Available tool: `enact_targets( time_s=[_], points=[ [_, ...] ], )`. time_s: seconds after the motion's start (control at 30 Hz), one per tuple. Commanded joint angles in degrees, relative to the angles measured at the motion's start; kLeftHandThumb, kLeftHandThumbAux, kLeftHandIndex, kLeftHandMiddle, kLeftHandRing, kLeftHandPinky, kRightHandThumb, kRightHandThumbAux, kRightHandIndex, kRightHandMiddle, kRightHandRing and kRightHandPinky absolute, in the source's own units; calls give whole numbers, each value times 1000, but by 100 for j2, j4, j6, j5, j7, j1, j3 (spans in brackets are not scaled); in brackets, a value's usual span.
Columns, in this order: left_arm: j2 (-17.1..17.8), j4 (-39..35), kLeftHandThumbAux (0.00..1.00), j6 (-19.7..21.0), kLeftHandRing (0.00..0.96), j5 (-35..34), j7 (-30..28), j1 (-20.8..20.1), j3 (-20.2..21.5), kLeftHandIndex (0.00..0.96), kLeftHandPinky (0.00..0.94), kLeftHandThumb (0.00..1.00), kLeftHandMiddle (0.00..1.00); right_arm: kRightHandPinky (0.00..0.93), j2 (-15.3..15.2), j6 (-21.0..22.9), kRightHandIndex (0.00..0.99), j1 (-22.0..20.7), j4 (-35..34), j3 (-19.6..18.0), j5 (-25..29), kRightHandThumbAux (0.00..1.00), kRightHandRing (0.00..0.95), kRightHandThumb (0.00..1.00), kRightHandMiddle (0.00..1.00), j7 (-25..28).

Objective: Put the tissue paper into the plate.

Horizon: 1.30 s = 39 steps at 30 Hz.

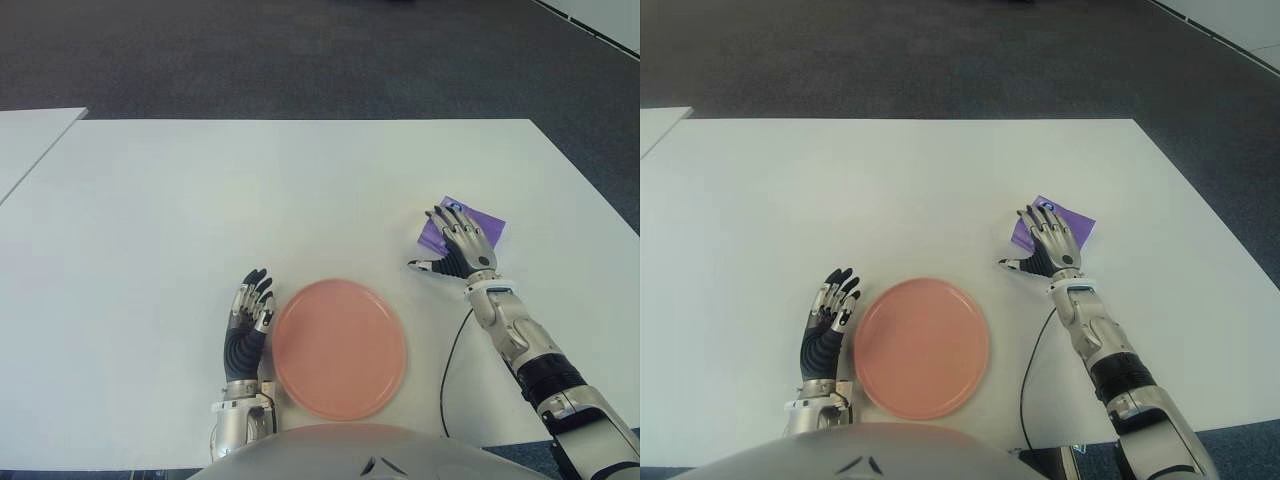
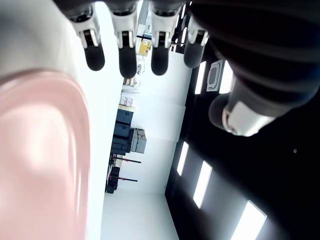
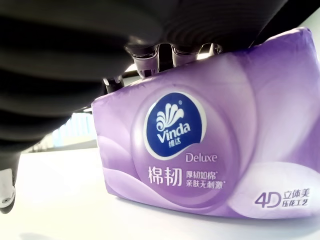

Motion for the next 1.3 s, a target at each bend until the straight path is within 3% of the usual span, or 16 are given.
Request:
enact_targets(
  time_s=[0.03,0.37,0.5,0.63,0.87,1.3],
  points=[
    [-114,858,576,515,163,-85,29,3,272,147,205,177,153,0,-217,-653,0,274,-59,231,62,488,0,241,25,322],
    [-56,844,585,517,161,-63,46,43,302,139,196,180,146,0,-575,-1706,0,297,-83,272,-5,509,0,276,31,150],
    [-58,883,583,451,161,-105,33,37,347,159,203,177,149,0,-823,-2295,0,265,-22,368,-267,515,0,255,30,-236],
    [-34,873,580,472,158,-200,-45,43,368,179,196,183,152,0,-1189,-2726,0,372,-391,284,-325,515,0,206,23,-183],
    [-17,879,575,501,153,-209,-108,40,432,176,185,201,146,0,-1352,-3044,0,377,-483,285,-507,528,0,141,6,-211],
    [52,851,592,527,147,-249,-225,62,519,169,180,217,138,0,-1613,-3591,0,243,-330,439,-1455,527,0,207,0,-1190]
  ],
)
